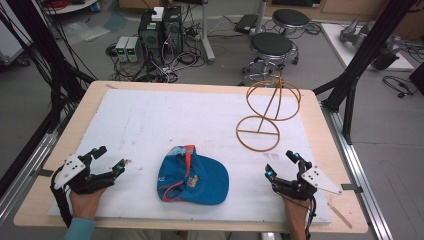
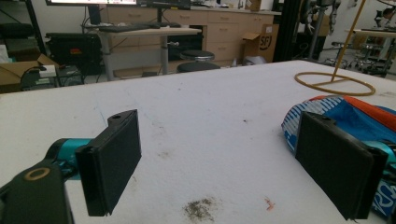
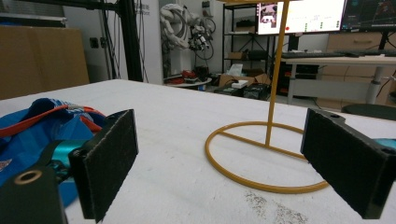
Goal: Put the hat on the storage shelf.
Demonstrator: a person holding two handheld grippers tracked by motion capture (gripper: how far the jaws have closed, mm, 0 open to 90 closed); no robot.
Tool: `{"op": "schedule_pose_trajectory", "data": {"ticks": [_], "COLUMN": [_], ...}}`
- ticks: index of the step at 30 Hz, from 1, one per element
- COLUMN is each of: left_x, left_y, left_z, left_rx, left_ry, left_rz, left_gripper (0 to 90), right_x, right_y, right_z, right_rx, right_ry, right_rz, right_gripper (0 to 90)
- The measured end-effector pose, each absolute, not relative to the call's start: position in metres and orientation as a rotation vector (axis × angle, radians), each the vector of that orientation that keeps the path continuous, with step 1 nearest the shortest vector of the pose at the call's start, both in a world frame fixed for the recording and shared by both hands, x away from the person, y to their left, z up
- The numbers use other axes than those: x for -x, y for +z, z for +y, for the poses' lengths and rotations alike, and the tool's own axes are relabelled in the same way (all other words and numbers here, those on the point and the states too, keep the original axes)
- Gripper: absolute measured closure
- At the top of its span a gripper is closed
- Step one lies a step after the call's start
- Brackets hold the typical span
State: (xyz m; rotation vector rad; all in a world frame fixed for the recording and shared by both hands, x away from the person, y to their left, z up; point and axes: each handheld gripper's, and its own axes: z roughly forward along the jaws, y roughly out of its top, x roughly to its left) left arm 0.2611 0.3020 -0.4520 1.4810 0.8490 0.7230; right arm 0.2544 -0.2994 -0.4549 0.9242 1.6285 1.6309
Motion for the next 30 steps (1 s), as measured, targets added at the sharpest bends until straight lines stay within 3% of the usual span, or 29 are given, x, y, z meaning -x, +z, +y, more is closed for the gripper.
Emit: {"op": "schedule_pose_trajectory", "data": {"ticks": [30], "left_x": [-0.2593], "left_y": [-0.452], "left_z": [0.3003], "left_rx": [-1.49], "left_ry": [0.75], "left_rz": [0.836], "left_gripper": [15.2], "right_x": [-0.2559], "right_y": [-0.449], "right_z": [-0.2898], "right_rx": [-0.93], "right_ry": [1.561], "right_rz": [1.714], "right_gripper": [10.1]}}
